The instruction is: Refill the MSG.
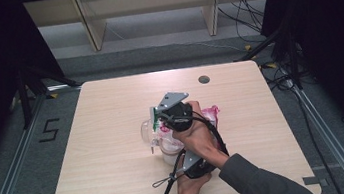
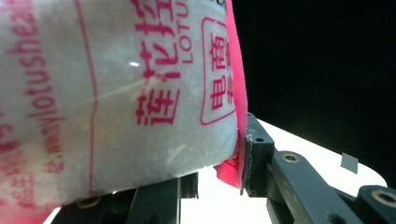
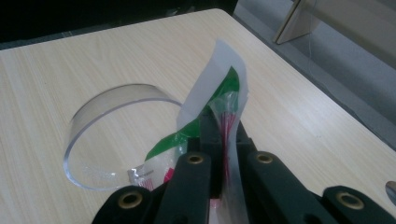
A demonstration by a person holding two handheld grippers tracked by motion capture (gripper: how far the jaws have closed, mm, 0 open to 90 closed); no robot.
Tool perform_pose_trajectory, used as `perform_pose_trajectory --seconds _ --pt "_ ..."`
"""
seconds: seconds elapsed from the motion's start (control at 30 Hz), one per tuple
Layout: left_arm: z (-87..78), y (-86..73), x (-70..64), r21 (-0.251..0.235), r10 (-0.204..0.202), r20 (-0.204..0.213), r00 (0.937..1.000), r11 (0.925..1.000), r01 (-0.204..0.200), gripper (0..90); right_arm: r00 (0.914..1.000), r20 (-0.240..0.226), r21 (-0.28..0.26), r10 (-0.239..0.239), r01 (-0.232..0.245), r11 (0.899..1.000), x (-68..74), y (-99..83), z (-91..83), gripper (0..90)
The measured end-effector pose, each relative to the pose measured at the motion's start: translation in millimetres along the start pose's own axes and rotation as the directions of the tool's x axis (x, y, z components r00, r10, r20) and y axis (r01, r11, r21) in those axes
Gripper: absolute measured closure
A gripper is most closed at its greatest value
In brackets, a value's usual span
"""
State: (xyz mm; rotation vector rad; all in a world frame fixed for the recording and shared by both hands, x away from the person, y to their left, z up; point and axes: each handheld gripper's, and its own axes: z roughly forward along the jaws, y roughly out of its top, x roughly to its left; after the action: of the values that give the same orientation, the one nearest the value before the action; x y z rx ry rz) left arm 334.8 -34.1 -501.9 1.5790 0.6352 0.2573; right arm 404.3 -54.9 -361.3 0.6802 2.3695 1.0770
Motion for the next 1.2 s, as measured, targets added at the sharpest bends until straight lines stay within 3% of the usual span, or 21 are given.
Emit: perform_pose_trajectory --seconds 0.23,0.27,0.37,0.43,0.5,0.57,0.63,0.7,0.73,1.03,1.1,1.2 --pt "-0.5 0.0 1.4 0.008 0.005 0.006 1.0000 1.0000 -0.005 71.8 1.0000 0.004 -0.011 0.009 -0.009 1.000 3.0 1.9 -2.1 90.0" --pt "1.9 -0.3 -0.2 -0.015 -0.026 -0.004 0.9997 0.9995 0.026 71.8 1.0000 0.006 -0.019 -0.002 0.002 1.000 2.2 2.2 -2.0 90.0" --pt "2.9 -0.5 0.4 -0.018 -0.027 -0.006 0.9996 0.9995 0.027 71.8 0.9998 0.012 -0.025 -0.018 0.019 1.000 1.3 3.3 -2.1 90.0" --pt "2.4 -0.2 3.6 0.010 0.005 -0.016 0.9999 0.9999 -0.005 71.8 1.0000 0.004 -0.015 0.003 -0.003 1.000 1.3 3.9 -3.8 90.0" --pt "3.4 -0.5 4.1 0.000 -0.003 -0.011 0.9999 1.0000 0.003 71.8 0.9999 0.014 -0.025 -0.005 0.006 1.000 1.8 4.5 -2.9 90.0" --pt "5.4 -0.6 1.5 -0.032 -0.043 -0.002 0.9991 0.9986 0.043 71.8 0.9999 0.016 -0.027 -0.005 0.005 1.000 2.3 5.0 -2.9 90.0" --pt "5.3 -0.4 1.4 -0.033 -0.042 -0.001 0.9991 0.9986 0.042 71.8 0.9998 0.016 -0.020 -0.007 0.008 1.000 2.7 5.5 -3.1 90.0" --pt "0.8 0.6 4.3 0.008 0.007 0.020 0.9998 0.9999 -0.007 71.8 0.9998 0.017 -0.020 -0.010 0.011 1.000 2.6 5.7 -2.9 90.0" --pt "5.5 0.0 0.8 -0.038 -0.047 0.000 0.9989 0.9982 0.047 71.8 0.9998 0.019 -0.023 -0.007 0.007 1.000 2.5 5.7 -2.8 90.0" --pt "5.8 0.3 1.5 -0.038 -0.045 0.012 0.9989 0.9983 0.045 71.8 0.9999 0.012 -0.009 -0.011 0.011 1.000 1.8 6.4 -4.3 90.0" --pt "3.0 0.6 4.3 -0.003 -0.003 0.017 0.9998 1.0000 0.003 71.8 0.9997 0.013 -0.012 -0.019 0.019 1.000 1.4 6.5 -3.7 90.0" --pt "3.8 0.5 3.8 -0.011 -0.013 0.011 0.9999 0.9998 0.014 71.8 0.9997 0.020 -0.020 -0.013 0.014 1.000 3.2 6.7 -2.6 90.0"
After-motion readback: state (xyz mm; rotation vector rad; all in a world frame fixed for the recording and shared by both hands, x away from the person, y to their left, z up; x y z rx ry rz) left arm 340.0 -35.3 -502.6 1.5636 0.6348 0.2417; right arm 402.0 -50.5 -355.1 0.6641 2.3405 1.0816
